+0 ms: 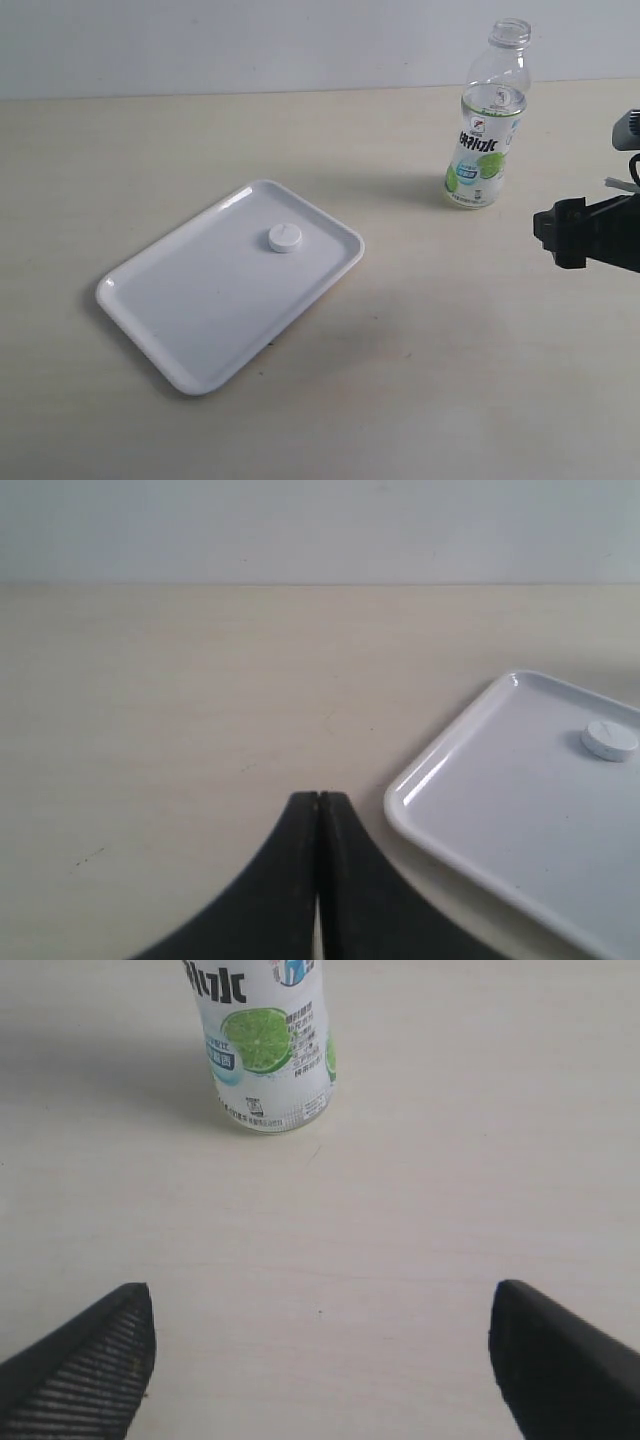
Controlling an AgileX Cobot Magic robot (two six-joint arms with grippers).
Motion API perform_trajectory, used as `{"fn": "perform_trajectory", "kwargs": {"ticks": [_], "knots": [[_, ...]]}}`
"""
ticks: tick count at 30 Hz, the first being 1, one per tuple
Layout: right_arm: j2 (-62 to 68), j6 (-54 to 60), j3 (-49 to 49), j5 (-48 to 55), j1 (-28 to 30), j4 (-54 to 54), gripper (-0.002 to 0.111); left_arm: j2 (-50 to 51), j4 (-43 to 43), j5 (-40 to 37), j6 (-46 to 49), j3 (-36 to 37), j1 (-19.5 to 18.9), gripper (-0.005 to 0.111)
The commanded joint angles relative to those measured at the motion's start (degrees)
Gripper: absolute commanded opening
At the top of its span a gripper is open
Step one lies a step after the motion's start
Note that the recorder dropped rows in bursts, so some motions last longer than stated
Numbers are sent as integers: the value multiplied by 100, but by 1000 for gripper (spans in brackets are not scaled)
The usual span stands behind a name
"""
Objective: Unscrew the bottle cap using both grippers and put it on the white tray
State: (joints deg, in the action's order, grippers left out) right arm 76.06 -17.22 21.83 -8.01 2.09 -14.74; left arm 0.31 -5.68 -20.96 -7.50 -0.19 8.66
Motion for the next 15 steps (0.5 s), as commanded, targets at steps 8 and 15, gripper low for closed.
{"fn": "perform_trajectory", "kwargs": {"ticks": [8, 15], "knots": [[-36, 1, -17, -68, -13, -29, 85, -31, -16, 39, -19, 19, -8, 0], [-115, 860, -17, -24, -13, -63, 85, -31, -16, 39, -19, 19, -8, 0]]}}
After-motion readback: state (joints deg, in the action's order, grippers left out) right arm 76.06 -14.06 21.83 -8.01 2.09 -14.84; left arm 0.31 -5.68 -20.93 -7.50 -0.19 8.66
